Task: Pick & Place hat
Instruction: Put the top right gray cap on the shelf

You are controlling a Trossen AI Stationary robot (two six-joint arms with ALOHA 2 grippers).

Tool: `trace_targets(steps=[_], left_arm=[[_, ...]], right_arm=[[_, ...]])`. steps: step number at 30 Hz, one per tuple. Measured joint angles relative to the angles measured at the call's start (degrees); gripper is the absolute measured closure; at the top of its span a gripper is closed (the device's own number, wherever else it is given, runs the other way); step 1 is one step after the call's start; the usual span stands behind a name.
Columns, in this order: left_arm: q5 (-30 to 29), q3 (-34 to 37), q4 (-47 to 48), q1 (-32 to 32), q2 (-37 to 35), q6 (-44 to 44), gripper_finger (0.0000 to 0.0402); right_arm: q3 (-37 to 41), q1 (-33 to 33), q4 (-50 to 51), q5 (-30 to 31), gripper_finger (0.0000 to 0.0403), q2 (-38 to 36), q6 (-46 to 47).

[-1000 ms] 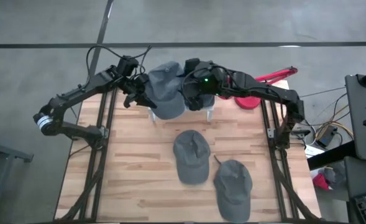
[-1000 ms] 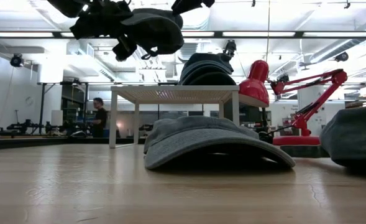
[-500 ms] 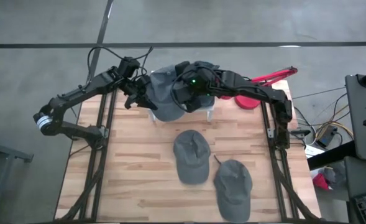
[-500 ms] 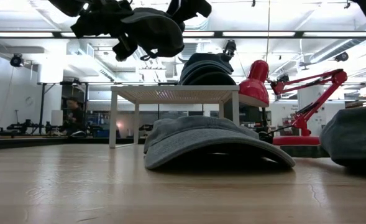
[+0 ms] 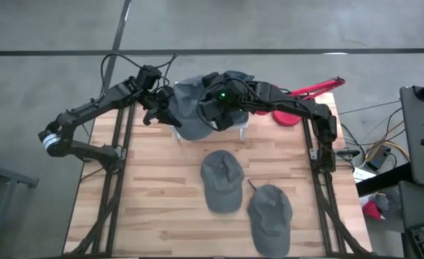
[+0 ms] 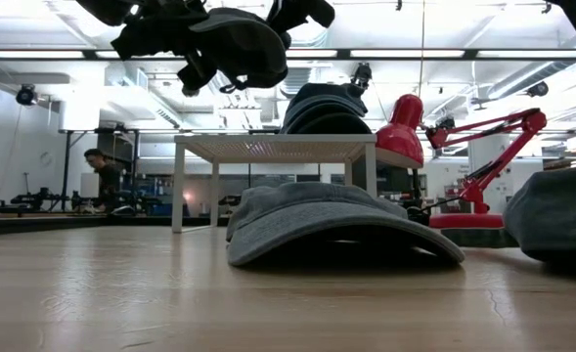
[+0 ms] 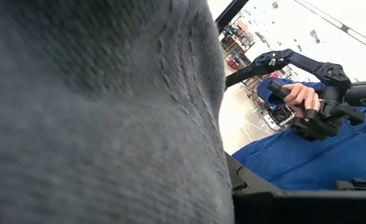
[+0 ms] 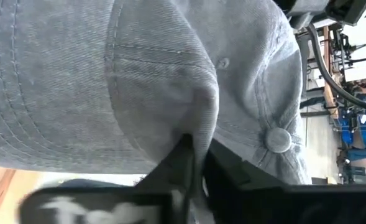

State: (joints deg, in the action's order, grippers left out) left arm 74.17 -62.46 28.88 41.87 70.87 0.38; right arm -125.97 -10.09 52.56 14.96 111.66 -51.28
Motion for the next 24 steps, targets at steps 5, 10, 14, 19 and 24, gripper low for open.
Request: trace_targets(steps=[5,10,14,19,24], left_arm=[[0.40,0.00,-0.04,0.02,0.00,0.63,0.0394],[-1.73,-0.04,-0.04,-0.04,-0.04,3.53,0.0360],[-2.16,-0.04,-0.06,0.02,-0.04,4.25,0.0331],[-2.29,-0.04,0.17,0.21,-0.04,4.46,0.0295],[-4.12,-0.04,3.83,1.57,-0.04,4.46,0.0277]], right_arm=[[0.02,0.00,-0.46,0.01,0.0393,0.00,-0.31],[-0.07,-0.07,-0.66,0.69,0.0394,0.00,-0.25],[-0.13,-0.04,-0.84,3.18,0.0394,0.00,-0.18],[-0.15,-0.07,-0.46,3.23,0.0394,0.00,-0.10],[-0.15,-0.04,0.84,3.21,0.0394,-0.04,1.79]])
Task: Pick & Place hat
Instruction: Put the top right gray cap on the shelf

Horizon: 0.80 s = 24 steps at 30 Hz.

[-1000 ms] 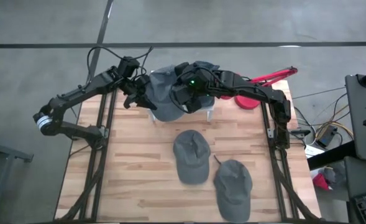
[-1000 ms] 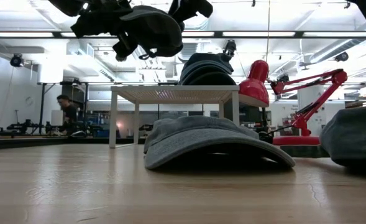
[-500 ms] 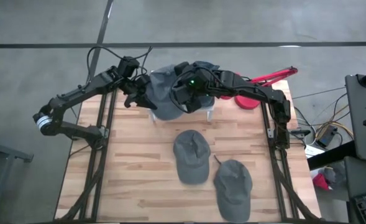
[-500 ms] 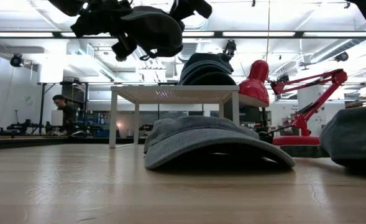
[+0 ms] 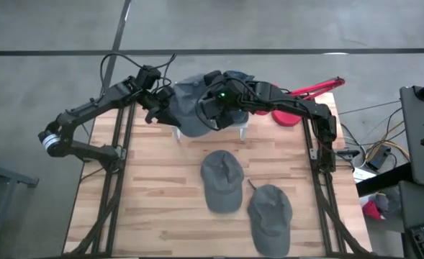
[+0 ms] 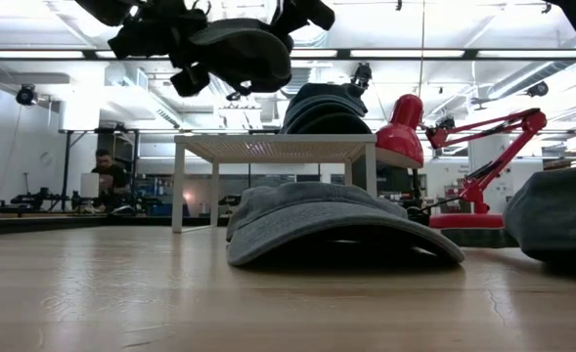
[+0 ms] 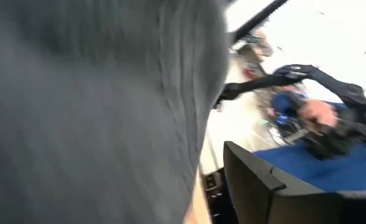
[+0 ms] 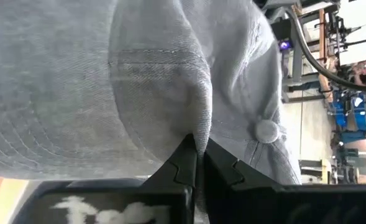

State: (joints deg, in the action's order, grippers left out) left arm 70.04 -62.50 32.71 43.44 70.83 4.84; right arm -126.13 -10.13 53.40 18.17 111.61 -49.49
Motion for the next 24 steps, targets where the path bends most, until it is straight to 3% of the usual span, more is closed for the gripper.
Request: trace_targets(steps=[5,15,24], left_arm=[[-8.07,0.00,5.91,2.10,0.00,-1.63,0.0276],[-9.18,0.00,9.40,3.12,-1.06,-1.87,0.0275],[-24.54,0.00,21.42,3.43,-5.62,-6.32,0.0276]], right_arm=[[0.00,0.00,0.41,0.01,0.0395,-0.23,1.78],[-0.02,0.00,-1.19,0.00,0.0395,-0.34,3.43],[-0.02,0.00,-5.92,1.80,0.0395,-0.09,4.74]])
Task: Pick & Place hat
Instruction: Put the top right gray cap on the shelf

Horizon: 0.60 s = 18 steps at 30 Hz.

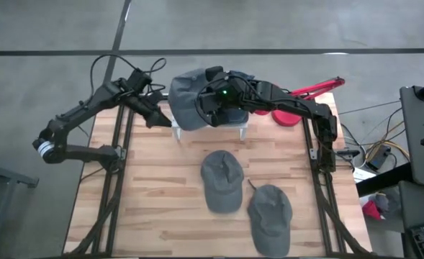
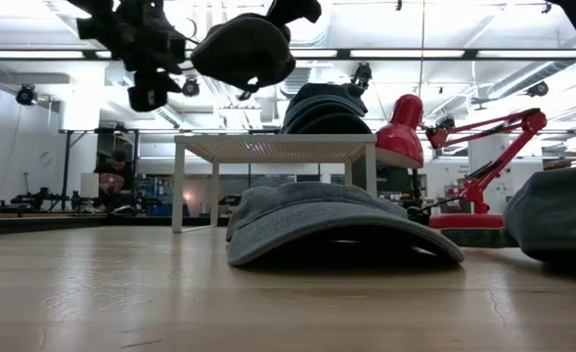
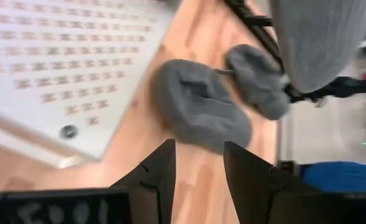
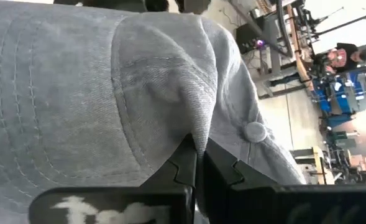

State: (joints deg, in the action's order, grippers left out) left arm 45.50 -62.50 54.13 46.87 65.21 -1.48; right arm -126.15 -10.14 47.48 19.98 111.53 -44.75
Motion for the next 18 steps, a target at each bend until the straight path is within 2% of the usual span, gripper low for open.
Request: trace_targets(steps=[9,18], left_arm=[[-12.01,0.14,-0.04,0.00,-5.26,-2.71,0.0276],[-12.68,4.40,-1.76,0.86,-8.33,-2.28,0.0275]], right_arm=[[0.17,-0.17,-2.88,0.76,0.0395,1.94,1.13],[0.13,-0.76,-5.47,2.98,0.0395,3.80,3.33]])
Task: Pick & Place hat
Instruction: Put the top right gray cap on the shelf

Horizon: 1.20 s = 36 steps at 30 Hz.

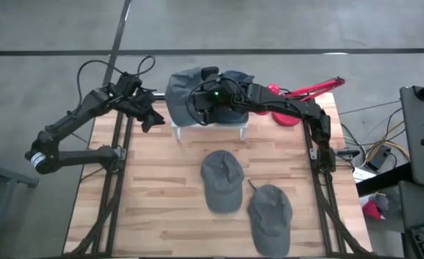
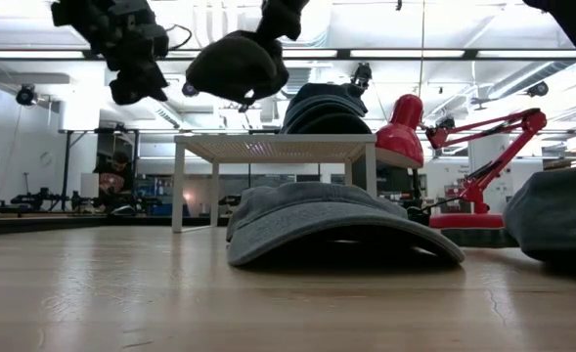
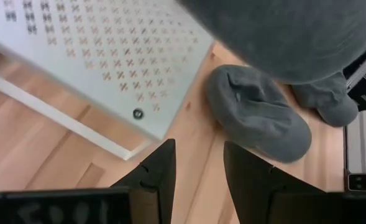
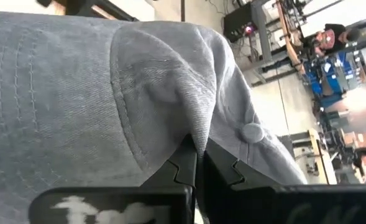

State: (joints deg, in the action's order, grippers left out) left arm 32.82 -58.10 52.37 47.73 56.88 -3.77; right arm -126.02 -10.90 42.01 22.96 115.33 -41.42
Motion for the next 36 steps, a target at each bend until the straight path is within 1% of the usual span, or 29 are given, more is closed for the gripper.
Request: trace_targets(steps=[7,16,22,27,33,36], left_arm=[[0.03,5.14,-2.96,0.28,-0.79,1.15,0.0276],[0.28,8.56,-8.61,0.41,-2.97,0.61,0.0275],[0.64,10.03,-10.25,0.74,-6.85,-2.42,0.0276],[1.92,11.88,-13.80,0.95,-11.18,-3.53,0.0277],[2.99,16.13,-18.60,0.95,-16.82,-1.47,0.0278],[5.68,19.38,-23.23,0.95,-19.82,1.52,0.0278]], right_arm=[[0.13,-0.43,-0.89,1.05,0.0395,1.13,4.91],[0.68,-1.04,-0.21,1.20,0.0395,2.81,9.01],[1.22,-1.50,-0.38,1.22,0.0395,4.06,10.38],[2.43,-1.80,-0.67,1.26,0.0395,4.49,11.49],[4.29,-1.92,-0.86,2.60,0.0395,4.53,12.34],[5.17,-1.92,-0.69,2.62,0.0395,4.55,13.83]])
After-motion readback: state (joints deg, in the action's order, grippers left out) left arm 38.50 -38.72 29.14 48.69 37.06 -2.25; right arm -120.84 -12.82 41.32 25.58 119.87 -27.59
